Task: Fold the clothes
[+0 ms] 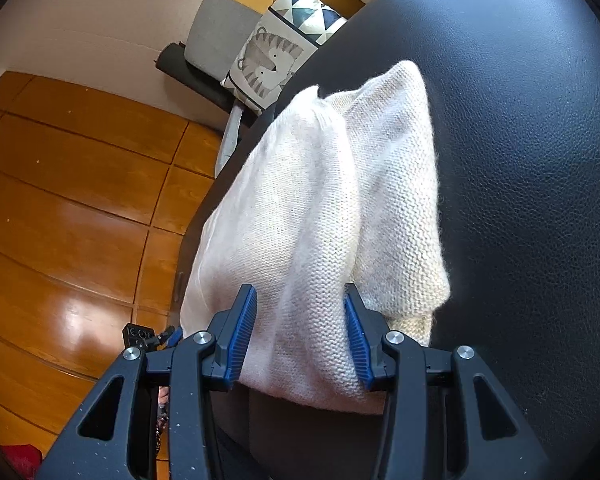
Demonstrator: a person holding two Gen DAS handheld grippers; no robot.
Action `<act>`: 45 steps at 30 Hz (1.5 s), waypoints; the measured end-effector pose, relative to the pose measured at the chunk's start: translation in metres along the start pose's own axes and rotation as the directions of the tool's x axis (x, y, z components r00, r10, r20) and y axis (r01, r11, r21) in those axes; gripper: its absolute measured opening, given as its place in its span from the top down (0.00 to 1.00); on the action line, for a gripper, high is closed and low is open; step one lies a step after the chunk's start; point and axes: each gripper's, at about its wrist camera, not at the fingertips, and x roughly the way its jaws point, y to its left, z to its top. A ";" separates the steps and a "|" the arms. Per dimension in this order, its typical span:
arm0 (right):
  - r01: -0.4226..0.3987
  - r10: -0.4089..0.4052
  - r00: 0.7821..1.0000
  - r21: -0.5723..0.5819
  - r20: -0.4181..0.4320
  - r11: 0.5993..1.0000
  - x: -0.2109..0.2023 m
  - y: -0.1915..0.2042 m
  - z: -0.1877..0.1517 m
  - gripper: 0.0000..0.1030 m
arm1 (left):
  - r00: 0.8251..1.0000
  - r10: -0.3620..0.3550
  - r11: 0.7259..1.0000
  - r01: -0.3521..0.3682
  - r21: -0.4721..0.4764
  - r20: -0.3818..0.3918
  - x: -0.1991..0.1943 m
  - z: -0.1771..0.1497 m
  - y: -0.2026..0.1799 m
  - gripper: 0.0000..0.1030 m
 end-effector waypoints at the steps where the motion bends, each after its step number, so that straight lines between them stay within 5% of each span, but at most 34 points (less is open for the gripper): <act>1: -0.002 0.002 1.000 0.002 0.000 1.000 0.000 -0.001 -0.001 0.55 | 1.000 0.006 1.000 -0.005 0.009 -0.021 0.002 0.000 0.000 0.77; 10: 0.001 -0.002 1.000 -0.070 -0.010 0.998 0.003 0.008 -0.001 0.55 | 0.996 -0.051 0.999 0.049 -0.018 -0.080 0.018 0.001 0.003 0.76; 16: 0.056 -0.064 0.997 -0.171 -0.045 0.984 0.017 0.023 -0.003 0.55 | 0.998 0.012 0.998 -0.008 0.056 -0.063 0.026 -0.003 -0.011 0.93; 18: 0.077 -0.089 0.995 -0.200 -0.052 0.977 0.020 0.027 -0.004 0.87 | 0.999 0.023 0.995 -0.019 0.102 -0.032 0.022 -0.007 -0.019 0.95; 23: 0.101 -0.117 0.992 -0.236 -0.055 0.967 0.025 0.034 -0.005 0.88 | 1.000 0.024 0.987 -0.024 0.161 0.002 0.008 -0.019 -0.034 0.96; 30: 0.054 -0.057 0.998 -0.196 -0.006 0.979 0.009 0.029 -0.004 0.90 | 0.996 -0.028 0.975 0.009 0.220 0.081 -0.010 -0.029 -0.045 0.96; 36: -0.057 0.066 0.997 -0.190 0.041 0.980 -0.005 0.038 -0.004 0.90 | 0.965 -0.165 0.948 0.098 0.302 0.205 -0.029 -0.033 -0.053 0.97; 45: -0.030 0.038 0.998 -0.176 0.043 0.984 -0.012 0.034 -0.003 0.90 | 0.982 -0.169 0.906 0.119 0.406 0.089 -0.030 -0.063 -0.064 0.97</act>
